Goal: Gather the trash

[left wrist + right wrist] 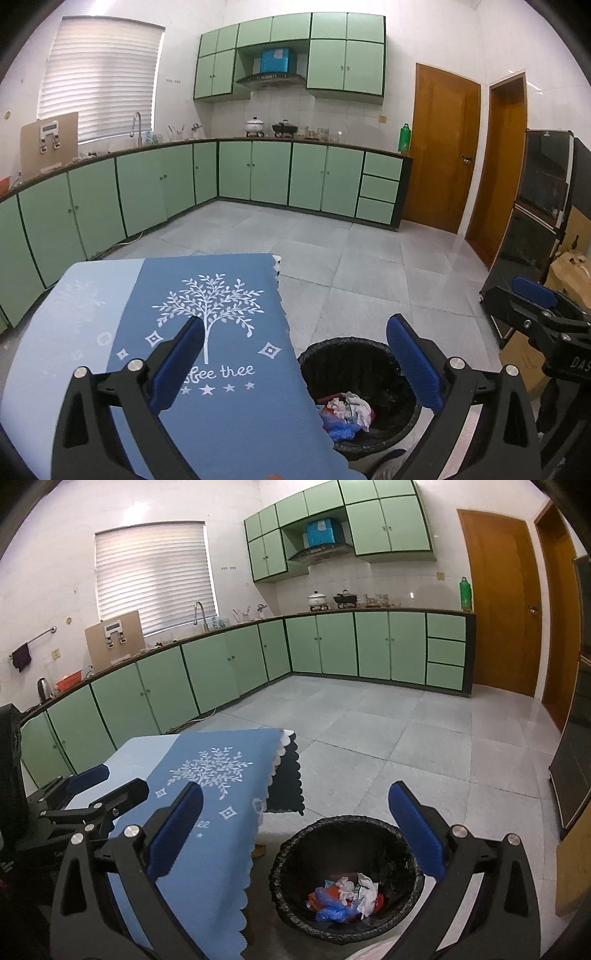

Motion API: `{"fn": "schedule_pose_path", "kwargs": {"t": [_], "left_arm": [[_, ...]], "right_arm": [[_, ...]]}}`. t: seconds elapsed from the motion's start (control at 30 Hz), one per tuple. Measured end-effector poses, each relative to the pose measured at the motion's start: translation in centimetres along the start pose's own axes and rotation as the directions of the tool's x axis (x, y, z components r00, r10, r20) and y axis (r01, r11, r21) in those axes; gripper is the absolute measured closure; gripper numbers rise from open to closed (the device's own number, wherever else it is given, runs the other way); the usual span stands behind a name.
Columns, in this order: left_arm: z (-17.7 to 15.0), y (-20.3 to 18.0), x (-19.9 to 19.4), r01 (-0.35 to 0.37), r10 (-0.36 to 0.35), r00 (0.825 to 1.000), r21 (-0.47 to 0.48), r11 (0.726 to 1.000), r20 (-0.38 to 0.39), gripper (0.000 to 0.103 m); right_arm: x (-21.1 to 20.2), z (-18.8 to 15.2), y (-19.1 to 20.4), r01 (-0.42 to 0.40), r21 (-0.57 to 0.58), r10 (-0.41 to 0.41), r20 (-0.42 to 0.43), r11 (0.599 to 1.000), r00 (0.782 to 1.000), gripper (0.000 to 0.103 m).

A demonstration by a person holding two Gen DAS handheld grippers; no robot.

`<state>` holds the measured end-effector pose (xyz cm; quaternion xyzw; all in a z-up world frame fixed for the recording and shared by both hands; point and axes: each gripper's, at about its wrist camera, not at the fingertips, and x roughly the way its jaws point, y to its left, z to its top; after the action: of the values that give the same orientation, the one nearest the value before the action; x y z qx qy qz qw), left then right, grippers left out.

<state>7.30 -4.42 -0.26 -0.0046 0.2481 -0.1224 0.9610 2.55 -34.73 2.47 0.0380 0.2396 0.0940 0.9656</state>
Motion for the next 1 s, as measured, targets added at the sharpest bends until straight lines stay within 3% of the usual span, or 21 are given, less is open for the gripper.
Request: {"fn": "schedule_pose_path", "kwargs": {"t": [1.0], "left_arm": [[0.0,0.2,-2.8,-0.014,0.014,0.998,-0.009,1.0,0.055,0.006]], "right_arm": [[-1.0,0.2,2.0,-0.03,-0.043,0.032,0.034,0.999,0.999,0.005]]}}
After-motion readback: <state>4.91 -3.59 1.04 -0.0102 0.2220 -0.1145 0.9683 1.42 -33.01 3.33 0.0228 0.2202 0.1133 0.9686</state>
